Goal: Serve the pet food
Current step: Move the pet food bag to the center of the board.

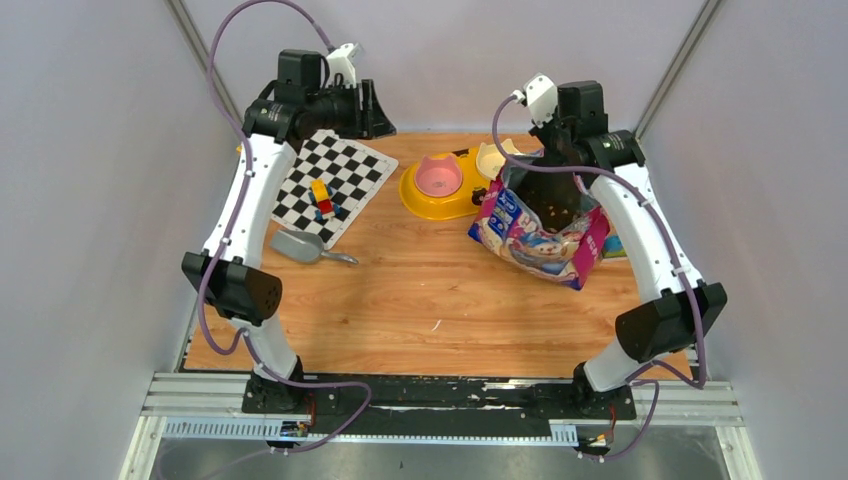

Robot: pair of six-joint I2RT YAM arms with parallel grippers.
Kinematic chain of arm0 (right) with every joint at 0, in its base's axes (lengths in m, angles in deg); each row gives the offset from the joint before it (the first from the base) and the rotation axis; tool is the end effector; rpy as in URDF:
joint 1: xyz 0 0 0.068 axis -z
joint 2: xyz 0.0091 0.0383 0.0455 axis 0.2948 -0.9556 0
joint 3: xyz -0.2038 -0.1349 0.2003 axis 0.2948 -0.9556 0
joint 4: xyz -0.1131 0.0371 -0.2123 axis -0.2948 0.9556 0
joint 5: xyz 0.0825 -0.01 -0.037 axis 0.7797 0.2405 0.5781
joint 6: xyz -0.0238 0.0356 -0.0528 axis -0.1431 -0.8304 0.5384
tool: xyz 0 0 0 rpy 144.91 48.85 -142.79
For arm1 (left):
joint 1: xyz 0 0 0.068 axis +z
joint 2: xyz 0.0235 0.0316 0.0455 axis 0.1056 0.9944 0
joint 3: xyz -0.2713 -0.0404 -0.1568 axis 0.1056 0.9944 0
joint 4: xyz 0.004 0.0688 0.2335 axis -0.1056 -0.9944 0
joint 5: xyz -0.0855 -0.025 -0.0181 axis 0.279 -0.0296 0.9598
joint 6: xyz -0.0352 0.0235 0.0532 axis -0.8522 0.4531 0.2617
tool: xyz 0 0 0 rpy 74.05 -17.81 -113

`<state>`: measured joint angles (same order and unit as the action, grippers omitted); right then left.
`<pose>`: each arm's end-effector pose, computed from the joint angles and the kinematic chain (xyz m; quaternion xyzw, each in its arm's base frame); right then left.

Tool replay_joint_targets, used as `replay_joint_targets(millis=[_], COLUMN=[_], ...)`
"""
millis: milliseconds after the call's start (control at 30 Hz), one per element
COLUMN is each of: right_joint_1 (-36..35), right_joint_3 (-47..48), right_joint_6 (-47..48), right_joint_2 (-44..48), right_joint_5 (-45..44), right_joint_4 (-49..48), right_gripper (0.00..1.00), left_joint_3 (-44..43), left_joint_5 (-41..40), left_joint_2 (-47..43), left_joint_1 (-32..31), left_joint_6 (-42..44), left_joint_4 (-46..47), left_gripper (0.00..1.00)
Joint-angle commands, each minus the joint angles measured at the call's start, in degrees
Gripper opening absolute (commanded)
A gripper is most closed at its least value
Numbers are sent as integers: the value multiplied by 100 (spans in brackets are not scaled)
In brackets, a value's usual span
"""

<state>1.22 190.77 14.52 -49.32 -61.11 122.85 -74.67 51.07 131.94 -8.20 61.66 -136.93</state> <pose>0.3208 0.0794 0.4524 -0.3334 0.8225 -0.1679 0.4292 0.3616 -0.1200 0.4832 0.1163 0.8404 -0.3412 0.4046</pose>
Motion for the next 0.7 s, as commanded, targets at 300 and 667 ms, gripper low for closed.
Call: replay_joint_targets(millis=[300,667], right_joint_1=[259,600], right_joint_3=[-123,-433], right_joint_6=[503,492], right_joint_2=[421,387], right_joint_5=[-703,-622], right_joint_4=[-3079,-3143], right_gripper=[0,32], left_joint_3=[-247,-638], left_joint_5=[-407,-1518], left_joint_2=[404,1495], left_joint_1=[-15,-471], left_joint_6=[909,1395], left_joint_4=[-284,-62], left_gripper=[71,74])
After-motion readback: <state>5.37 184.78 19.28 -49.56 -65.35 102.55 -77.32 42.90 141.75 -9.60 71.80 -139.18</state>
